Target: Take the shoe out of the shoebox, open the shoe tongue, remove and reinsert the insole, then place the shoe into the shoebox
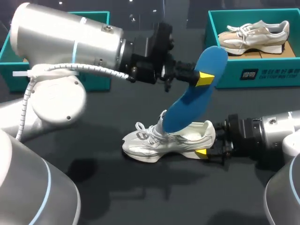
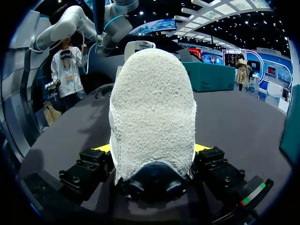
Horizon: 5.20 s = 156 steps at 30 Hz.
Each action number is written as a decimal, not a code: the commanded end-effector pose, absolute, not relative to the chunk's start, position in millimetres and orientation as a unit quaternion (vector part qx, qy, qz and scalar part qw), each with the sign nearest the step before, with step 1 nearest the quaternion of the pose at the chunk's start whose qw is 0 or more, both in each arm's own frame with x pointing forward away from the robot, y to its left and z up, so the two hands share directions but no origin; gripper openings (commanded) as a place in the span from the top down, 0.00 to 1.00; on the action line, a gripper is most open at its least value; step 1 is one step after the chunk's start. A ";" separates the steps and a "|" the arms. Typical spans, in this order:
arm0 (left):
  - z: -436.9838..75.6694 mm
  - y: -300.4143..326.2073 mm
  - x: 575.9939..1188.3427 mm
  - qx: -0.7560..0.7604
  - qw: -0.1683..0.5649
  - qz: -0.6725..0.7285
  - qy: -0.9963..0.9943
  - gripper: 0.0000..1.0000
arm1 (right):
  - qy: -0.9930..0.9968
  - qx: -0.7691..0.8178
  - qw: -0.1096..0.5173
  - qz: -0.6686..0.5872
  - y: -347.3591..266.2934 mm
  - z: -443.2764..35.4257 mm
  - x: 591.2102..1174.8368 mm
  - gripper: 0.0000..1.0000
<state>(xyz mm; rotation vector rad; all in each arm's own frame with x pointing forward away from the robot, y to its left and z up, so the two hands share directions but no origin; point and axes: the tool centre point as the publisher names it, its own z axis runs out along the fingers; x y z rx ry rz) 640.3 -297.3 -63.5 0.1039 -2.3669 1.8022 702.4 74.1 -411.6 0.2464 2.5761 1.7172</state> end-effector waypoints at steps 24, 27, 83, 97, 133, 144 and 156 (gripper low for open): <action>-45.1 -228.9 623.6 0.085 0.085 0.663 -0.739 1.00 | 0.831 0.080 0.018 0.551 75.2 -410.7 701.1 1.00; -48.4 -226.6 625.7 0.096 0.104 0.670 -0.729 1.00 | 0.831 0.080 0.018 0.551 75.2 -410.7 701.1 1.00; -52.6 -223.7 620.9 0.129 0.100 0.698 -0.697 1.00 | 0.932 0.071 0.002 0.355 26.4 -398.4 711.3 0.00; -52.6 -223.7 620.9 0.129 0.100 0.698 -0.697 1.00 | 0.993 0.089 -0.041 0.073 -11.4 -352.2 697.4 0.00; -52.6 -223.7 620.9 0.129 0.100 0.698 -0.697 1.00 | 0.998 0.064 0.012 -0.020 36.7 -335.5 711.3 0.00; -52.6 -223.7 620.9 0.129 0.100 0.698 -0.697 1.00 | 0.998 0.054 0.028 -0.021 61.9 -311.3 710.0 0.00; -52.6 -223.7 620.9 0.129 0.100 0.698 -0.697 1.00 | 0.999 0.028 0.033 -0.001 86.2 -318.4 735.6 0.00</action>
